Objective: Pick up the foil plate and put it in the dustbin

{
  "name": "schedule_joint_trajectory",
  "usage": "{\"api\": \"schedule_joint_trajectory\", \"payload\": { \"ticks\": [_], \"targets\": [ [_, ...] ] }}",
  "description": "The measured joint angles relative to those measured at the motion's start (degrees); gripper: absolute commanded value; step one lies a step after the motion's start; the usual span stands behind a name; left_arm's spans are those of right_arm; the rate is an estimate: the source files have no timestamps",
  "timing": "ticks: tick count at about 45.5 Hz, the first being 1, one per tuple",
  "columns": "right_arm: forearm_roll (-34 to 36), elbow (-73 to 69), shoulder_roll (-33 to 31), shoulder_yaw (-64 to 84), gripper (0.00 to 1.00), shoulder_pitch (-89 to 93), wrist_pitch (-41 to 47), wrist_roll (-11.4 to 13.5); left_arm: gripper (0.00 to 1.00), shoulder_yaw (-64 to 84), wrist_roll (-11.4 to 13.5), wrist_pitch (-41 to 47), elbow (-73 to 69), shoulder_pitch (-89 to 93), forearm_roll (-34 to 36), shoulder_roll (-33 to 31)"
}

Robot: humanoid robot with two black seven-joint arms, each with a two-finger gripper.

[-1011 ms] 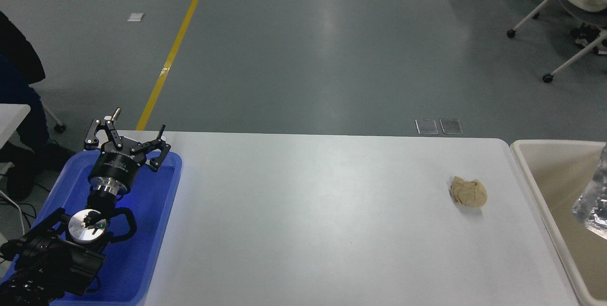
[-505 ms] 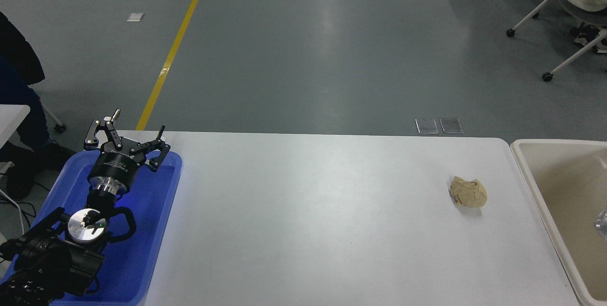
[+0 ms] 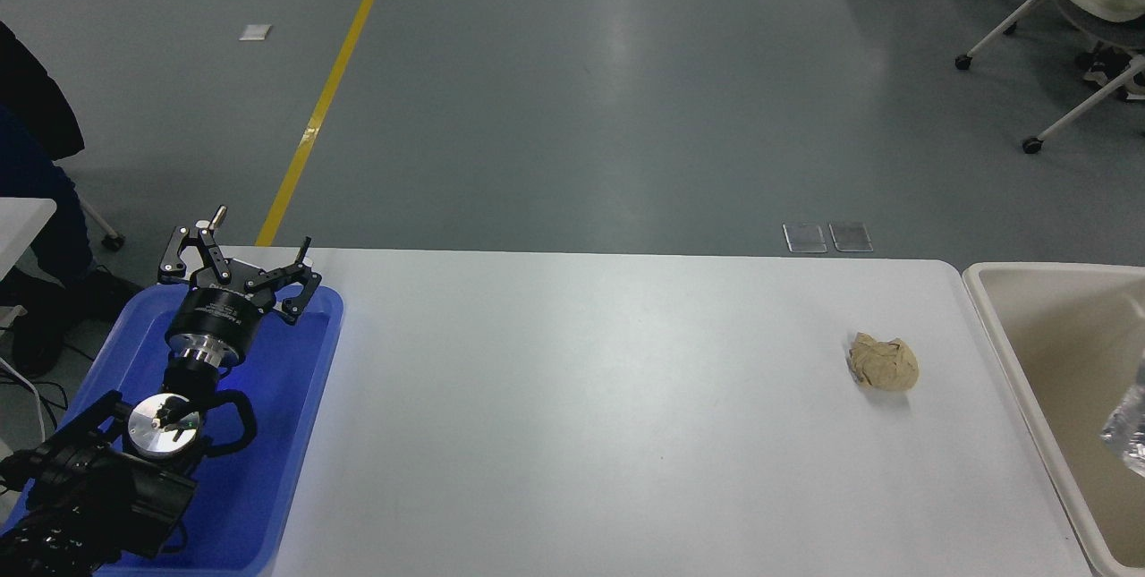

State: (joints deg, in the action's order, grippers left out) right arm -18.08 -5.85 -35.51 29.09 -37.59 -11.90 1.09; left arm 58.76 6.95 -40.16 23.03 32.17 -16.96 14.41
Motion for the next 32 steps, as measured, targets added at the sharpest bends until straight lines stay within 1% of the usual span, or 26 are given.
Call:
{"api": "schedule_joint_trajectory", "payload": {
  "ticks": [19,32],
  "targets": [
    [0.1,-1.6,0.7,-0.1,1.00,-1.2,-1.9,0.1,1.00,0.0,0.0,0.0,0.0,0.0,0.0,0.0],
    [-1.0,-10.5,-0.2,0.5,1.00,-5.3,-2.0,0.1,1.00,0.0,0.0,0.0,0.0,0.0,0.0,0.0]
  ]
}}
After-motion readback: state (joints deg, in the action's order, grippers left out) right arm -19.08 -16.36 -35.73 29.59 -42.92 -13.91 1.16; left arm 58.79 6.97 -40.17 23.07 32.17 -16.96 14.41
